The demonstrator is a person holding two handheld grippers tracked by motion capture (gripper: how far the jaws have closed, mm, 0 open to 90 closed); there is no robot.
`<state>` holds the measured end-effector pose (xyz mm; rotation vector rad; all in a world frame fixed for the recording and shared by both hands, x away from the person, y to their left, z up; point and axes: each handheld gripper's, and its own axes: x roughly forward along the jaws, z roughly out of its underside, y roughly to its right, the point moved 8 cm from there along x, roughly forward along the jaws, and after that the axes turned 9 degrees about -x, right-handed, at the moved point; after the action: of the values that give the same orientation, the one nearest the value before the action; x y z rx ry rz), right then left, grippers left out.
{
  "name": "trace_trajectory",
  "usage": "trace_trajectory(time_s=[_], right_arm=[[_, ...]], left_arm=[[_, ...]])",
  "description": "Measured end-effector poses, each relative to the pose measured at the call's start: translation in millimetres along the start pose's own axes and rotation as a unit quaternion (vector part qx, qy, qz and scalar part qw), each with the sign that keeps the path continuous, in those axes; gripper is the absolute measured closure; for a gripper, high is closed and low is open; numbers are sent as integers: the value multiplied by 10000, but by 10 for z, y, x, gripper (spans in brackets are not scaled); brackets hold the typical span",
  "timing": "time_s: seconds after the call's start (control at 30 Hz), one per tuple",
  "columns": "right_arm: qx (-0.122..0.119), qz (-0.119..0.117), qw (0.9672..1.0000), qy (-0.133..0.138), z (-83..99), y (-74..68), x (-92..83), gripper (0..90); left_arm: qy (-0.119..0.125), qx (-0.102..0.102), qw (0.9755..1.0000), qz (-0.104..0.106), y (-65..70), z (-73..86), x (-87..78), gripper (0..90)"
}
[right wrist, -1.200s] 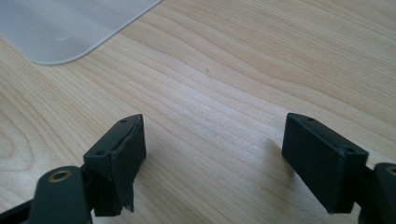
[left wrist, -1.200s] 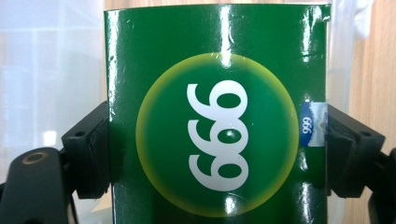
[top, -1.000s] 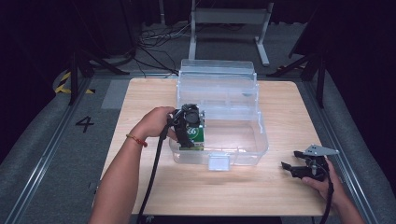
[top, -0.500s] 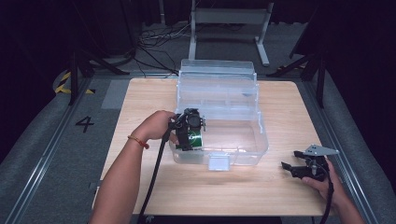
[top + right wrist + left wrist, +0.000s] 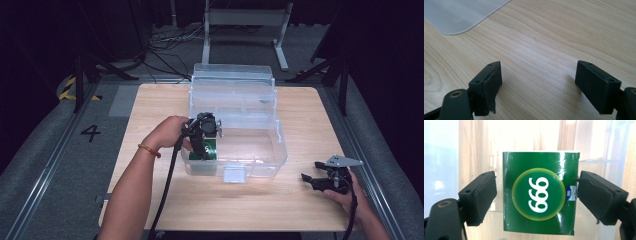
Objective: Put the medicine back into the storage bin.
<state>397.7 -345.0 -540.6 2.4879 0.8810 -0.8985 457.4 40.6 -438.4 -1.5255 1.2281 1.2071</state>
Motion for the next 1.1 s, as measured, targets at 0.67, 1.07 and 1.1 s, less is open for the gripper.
trace_trajectory(time_s=[0.67,1.07,1.1], right_arm=[[1,-1,10000,2,0,0,0,217],[1,-2,10000,0,0,0,0,217],[1,-1,10000,-1,0,0,0,217]], left_arm=[[1603,-707,9843,-225,142,224,-355,164],[1940,-1032,9745,-450,439,390,-271,163],[1914,-984,9757,-421,461,401,-258,186]])
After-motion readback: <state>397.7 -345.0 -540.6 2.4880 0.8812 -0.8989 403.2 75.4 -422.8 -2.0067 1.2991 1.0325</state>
